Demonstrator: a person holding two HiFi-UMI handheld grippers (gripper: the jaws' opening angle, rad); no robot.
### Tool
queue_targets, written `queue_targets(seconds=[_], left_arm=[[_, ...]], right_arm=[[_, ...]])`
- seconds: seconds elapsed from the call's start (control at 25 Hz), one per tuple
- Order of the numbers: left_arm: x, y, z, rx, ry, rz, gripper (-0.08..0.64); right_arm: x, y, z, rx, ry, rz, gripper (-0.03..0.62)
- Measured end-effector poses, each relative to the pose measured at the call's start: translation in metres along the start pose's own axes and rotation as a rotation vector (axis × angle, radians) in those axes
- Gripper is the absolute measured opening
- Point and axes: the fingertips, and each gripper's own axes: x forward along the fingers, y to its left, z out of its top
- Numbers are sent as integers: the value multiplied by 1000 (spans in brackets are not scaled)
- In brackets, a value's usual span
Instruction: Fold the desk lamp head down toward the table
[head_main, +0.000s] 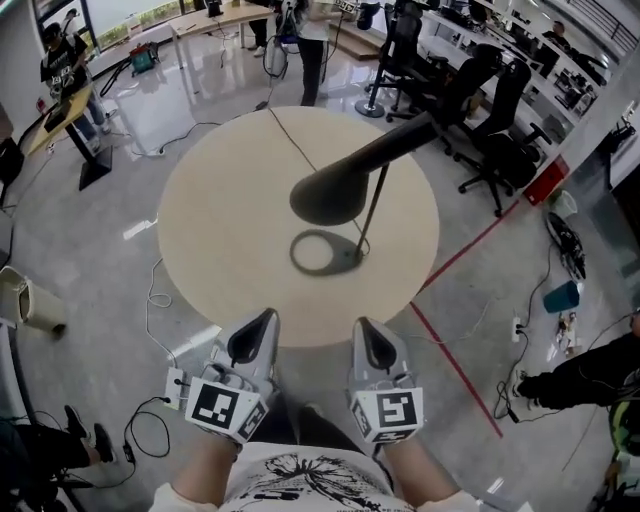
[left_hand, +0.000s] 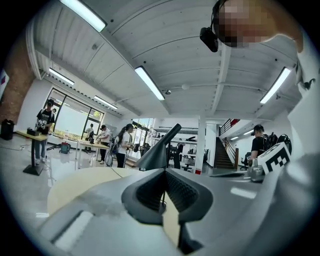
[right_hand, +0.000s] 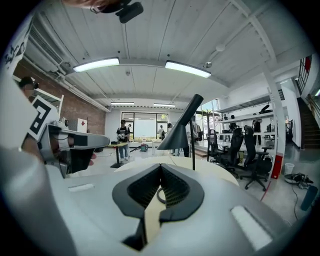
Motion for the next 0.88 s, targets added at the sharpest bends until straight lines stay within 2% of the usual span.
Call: queue_targets(seconds=[0.2,0.36,0.56,0.72,0.88], left_arm=[[-32,-19,-11,14,26,14,3],[-55,-24,-9,66,57,4,3],[-100,-22,-11,60,39,-9,3],[-147,-30,-20,41,46,-57,3],[-198,-38,-30,37,57,-94,3]], right_arm=[[-21,21,-8,33,-6,64,9],[-34,38,-7,32,-8,73,9],[-59,71,-13,14,8,66,9],[-83,112,-18,-26,19,88,8],[-116,147,-26,-48,32,69,9]])
